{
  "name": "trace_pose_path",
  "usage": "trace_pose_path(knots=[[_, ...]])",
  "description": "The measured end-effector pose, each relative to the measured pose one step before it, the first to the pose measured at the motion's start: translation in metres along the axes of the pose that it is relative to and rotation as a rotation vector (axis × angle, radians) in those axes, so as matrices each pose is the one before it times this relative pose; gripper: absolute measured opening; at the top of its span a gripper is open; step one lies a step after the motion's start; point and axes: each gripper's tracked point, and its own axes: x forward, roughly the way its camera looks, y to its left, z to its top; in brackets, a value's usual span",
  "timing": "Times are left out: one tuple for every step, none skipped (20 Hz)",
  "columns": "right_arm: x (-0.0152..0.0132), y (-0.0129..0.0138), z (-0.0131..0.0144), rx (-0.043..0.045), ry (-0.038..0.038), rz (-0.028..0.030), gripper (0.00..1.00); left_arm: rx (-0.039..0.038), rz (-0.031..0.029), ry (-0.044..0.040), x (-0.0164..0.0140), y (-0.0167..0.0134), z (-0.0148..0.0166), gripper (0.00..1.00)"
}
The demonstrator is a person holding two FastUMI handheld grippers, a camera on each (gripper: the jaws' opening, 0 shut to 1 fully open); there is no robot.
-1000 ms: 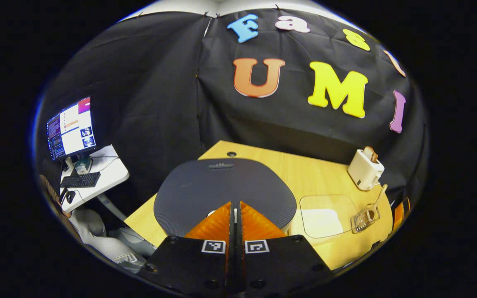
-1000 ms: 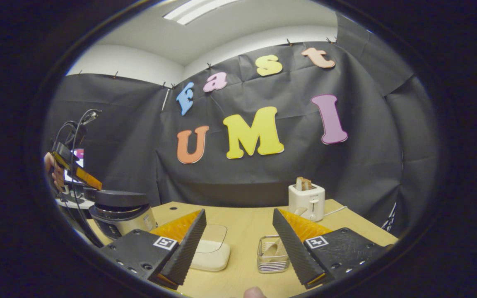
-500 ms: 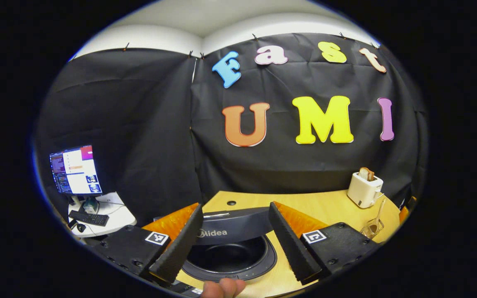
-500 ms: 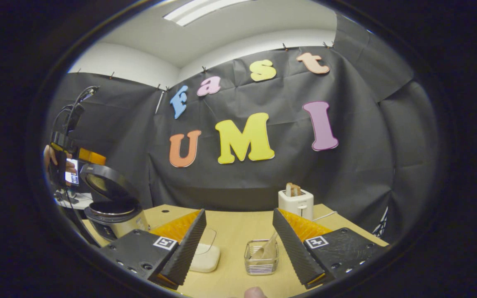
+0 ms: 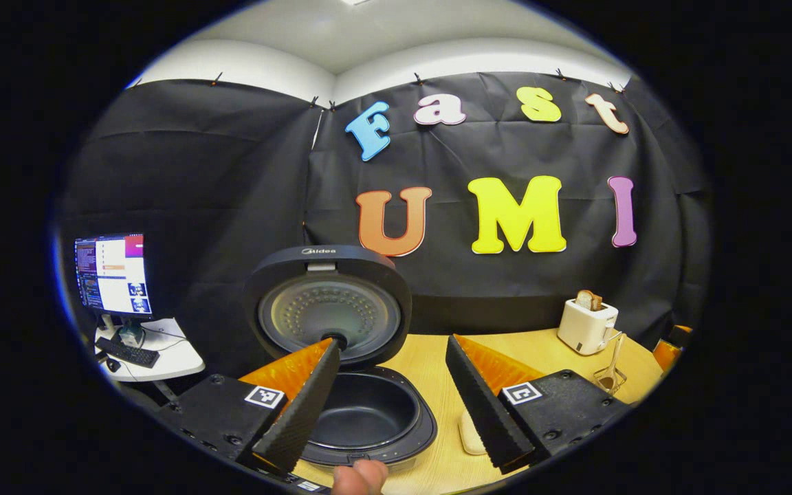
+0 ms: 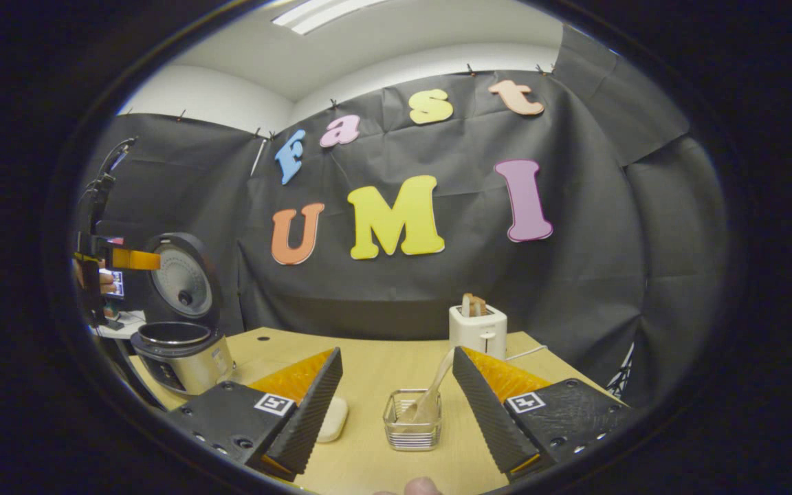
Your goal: Close the left gripper, press the button to open the rice cooker; take a wooden spoon from the chopstick holder with the right hand, scoop a spoonful of rice and pour it into the rice cooker, then put the wooden spoon back into the chopstick holder.
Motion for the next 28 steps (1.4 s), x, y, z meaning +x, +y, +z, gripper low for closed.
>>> trace_pose_path(knots=[[0.00099, -0.00412, -0.00314, -0.01456, 0.01667, -0.00615, 0.92, 0.00706, 0.00336, -0.00867, 0.00141, 0.00153, -0.00363, 0.99], [0.00221, -0.00144, -0.00160, -0.00191, 0.01248, -0.00206, 0.92, 0.00506, -0.00188, -0.00221, 0.00103, -0.00022, -0.00448, 0.99], [0.00361, 0.00103, -0.00063, 0.01264, 0.00781, 0.00800, 0.96, -0.00110, -0.00510, 0.00181, 0.00197, -0.00143, -0.00464, 0.99], [0.00534, 0.00014, -0.00419, 0.01537, 0.01539, 0.00832, 0.96, -0.00781, -0.00406, 0.00242, 0.00110, -0.00208, -0.00315, 0.99], [0.00670, -0.00429, -0.00523, 0.01012, 0.01855, 0.00008, 0.96, -0.00928, -0.00395, 0.00025, 0.00070, -0.00095, -0.00218, 0.99], [0.00626, -0.00649, -0.00535, 0.00569, 0.01806, -0.01383, 0.96, -0.00334, -0.00483, -0.00091, 0.00065, -0.00086, -0.00165, 0.99], [0.00609, -0.00377, -0.00453, 0.00178, 0.01634, -0.00954, 0.96, 0.00123, -0.00330, -0.00323, 0.00037, -0.00030, -0.00236, 0.99], [0.00924, -0.00477, -0.00601, 0.00250, 0.02033, -0.01021, 0.92, 0.00120, -0.00731, -0.00243, 0.00079, -0.00139, -0.00309, 0.99], [0.00955, -0.00241, -0.00404, 0.00664, 0.01985, -0.00100, 0.92, 0.00849, 0.00070, -0.00545, -0.00047, -0.00039, -0.00257, 0.99], [0.01051, -0.00141, -0.00287, 0.00396, 0.01861, -0.00096, 0.96, 0.01517, 0.00624, -0.00299, -0.00048, 0.00181, -0.00259, 0.99], [0.01031, -0.00105, -0.00214, 0.00426, 0.01725, -0.00290, 0.94, 0.01283, 0.00790, -0.00562, 0.00094, 0.00181, -0.00154, 0.99], [0.01121, -0.00234, -0.00209, 0.00708, 0.01771, -0.00027, 0.92, 0.00756, 0.00305, -0.00572, 0.00048, -0.00039, 0.00007, 0.99], [0.00981, -0.00354, -0.00341, 0.00967, 0.01971, -0.00828, 0.96, 0.00356, -0.00206, -0.00351, 0.00176, -0.00055, -0.00029, 0.99], [0.01233, -0.00459, -0.00302, 0.01067, 0.02400, -0.00468, 0.96, 0.00246, 0.00153, -0.00265, 0.00175, -0.00024, 0.00000, 0.99], [0.01158, -0.00750, -0.00398, 0.01051, 0.02172, -0.01855, 0.92, 0.00133, 0.00885, -0.00113, 0.00116, 0.00259, -0.00034, 0.99], [0.01150, -0.00700, -0.00232, 0.02270, 0.02503, -0.01063, 0.92, -0.00105, 0.00436, -0.00449, 0.00119, 0.00091, -0.00017, 0.99], [0.00935, -0.00304, -0.00136, 0.02430, 0.02223, 0.00442, 0.96, -0.00414, 0.00224, -0.00092, 0.00123, -0.00068, -0.00093, 0.99], [0.00903, -0.00279, -0.00131, 0.01986, 0.01752, -0.00404, 0.92, -0.00469, 0.00003, 0.00042, 0.00069, 0.00026, -0.00096, 0.99], [0.00773, -0.00197, -0.00028, 0.01122, 0.00772, 0.00334, 0.92, -0.00095, -0.00038, 0.00069, 0.00062, 0.00045, -0.00043, 0.99], [0.00846, 0.00024, 0.00157, 0.00408, 0.00485, 0.00286, 0.96, 0.00176, 0.00445, -0.00052, 0.00040, 0.00205, -0.00030, 0.99], [0.00497, 0.00053, 0.00087, 0.00441, 0.00854, -0.00005, 0.92, 0.00320, 0.00488, 0.00158, 0.00059, 0.00215, -0.00043, 0.99], [0.00645, 0.00062, 0.00182, 0.00540, 0.00320, 0.00273, 0.92, 0.00060, 0.00661, -0.00029, -0.00021, 0.00271, 0.00035, 0.99], [0.00600, 0.00193, -0.00056, 0.00754, 0.00894, 0.00936, 0.96, -0.00009, 0.00599, -0.00090, -0.00021, 0.00176, 0.00078, 0.99], [0.00701, 0.00108, -0.00290, 0.01003, 0.01531, 0.00949, 0.95, 0.00081, 0.00640, 0.00021, 0.00008, 0.00294, 0.00036, 0.99], [0.00271, 0.00211, -0.00373, 0.01608, 0.01423, 0.01029, 0.89, 0.00155, 0.00530, 0.00128, -0.00082, 0.00137, 0.00079, 0.99], [0.00408, 0.00048, -0.00086, 0.01626, 0.00461, 0.00953, 0.82, 0.00235, 0.00480, 0.00183, -0.00048, 0.00161, 0.00023, 0.99], [0.00200, -0.00036, -0.00051, 0.01450, 0.00563, 0.00660, 0.58, 0.00182, 0.00497, 0.00014, 0.00020, 0.00231, 0.00065, 0.99], [0.00286, 0.00033, -0.00140, 0.01416, 0.00464, 0.00896, 0.51, 0.00049, 0.00534, -0.00086, -0.00028, 0.00162, 0.00059, 0.99]])
